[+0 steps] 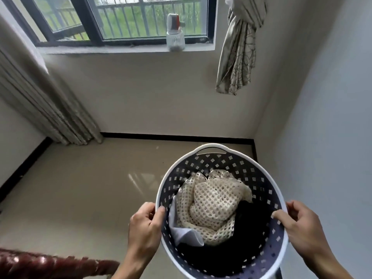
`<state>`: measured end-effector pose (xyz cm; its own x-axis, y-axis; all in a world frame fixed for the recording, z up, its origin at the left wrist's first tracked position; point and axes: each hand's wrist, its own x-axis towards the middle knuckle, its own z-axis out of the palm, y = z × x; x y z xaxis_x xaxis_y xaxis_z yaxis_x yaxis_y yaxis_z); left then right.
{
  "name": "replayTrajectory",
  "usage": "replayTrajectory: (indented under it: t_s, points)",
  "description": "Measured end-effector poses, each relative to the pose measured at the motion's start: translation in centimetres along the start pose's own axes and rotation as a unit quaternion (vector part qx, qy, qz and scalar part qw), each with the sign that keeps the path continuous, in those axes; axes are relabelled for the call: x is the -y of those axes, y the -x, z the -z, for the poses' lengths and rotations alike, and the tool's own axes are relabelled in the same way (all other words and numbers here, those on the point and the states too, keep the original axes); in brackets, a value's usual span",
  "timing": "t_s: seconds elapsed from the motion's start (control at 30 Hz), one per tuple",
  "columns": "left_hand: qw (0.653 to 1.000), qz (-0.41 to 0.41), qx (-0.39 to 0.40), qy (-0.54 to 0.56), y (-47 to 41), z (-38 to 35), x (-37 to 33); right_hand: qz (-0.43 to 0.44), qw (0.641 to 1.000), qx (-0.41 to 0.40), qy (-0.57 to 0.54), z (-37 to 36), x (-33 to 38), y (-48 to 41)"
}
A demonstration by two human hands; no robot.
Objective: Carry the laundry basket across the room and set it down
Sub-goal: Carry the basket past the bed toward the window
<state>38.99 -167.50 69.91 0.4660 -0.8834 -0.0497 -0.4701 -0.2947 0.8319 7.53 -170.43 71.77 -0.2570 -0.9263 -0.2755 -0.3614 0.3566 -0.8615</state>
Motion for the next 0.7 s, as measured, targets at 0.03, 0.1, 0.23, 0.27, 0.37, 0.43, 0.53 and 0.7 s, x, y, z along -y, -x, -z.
replayTrajectory:
  t_s: [0.03, 0.1, 0.23, 0.27, 0.37, 0.43, 0.53, 0.7]
  points:
    - [1.0, -0.004, 0.001, 0.003, -1.7, -0.3, -0.5, -0.001, 1.0, -0.003, -0.004, -0.5, 0.8, -1.5]
    - [1.0, -0.001, -0.002, 0.007, -5.2, -1.1, -1.0, 0.001, 1.0, -0.003, -0.008, -1.7, 2.2, -5.0]
    - [0.999, 0.024, -0.019, 0.008, -13.0, -3.4, -1.6, 0.018, 1.0, 0.019, 0.011, -4.8, 5.2, -14.1]
    - [0.999, 0.031, -0.028, 0.004, -14.9, -4.0, -1.7, 0.023, 0.999, 0.028, 0.015, -5.8, 5.8, -16.7]
    - [0.997, 0.061, -0.057, 0.001, -20.4, -5.8, -2.3, 0.041, 0.997, 0.058, 0.029, -8.8, 8.0, -24.4]
    - [0.993, 0.086, -0.08, -0.005, -23.7, -6.3, -2.9, 0.056, 0.994, 0.075, 0.048, -10.8, 10.2, -29.1]
    - [0.985, 0.117, -0.123, 0.01, -28.2, -6.3, -3.3, 0.094, 0.984, 0.131, 0.075, -14.2, 14.7, -35.5]
    - [0.965, 0.159, -0.209, 0.002, -33.4, -5.2, -2.6, 0.165, 0.952, 0.225, 0.127, -21.8, 22.1, -43.1]
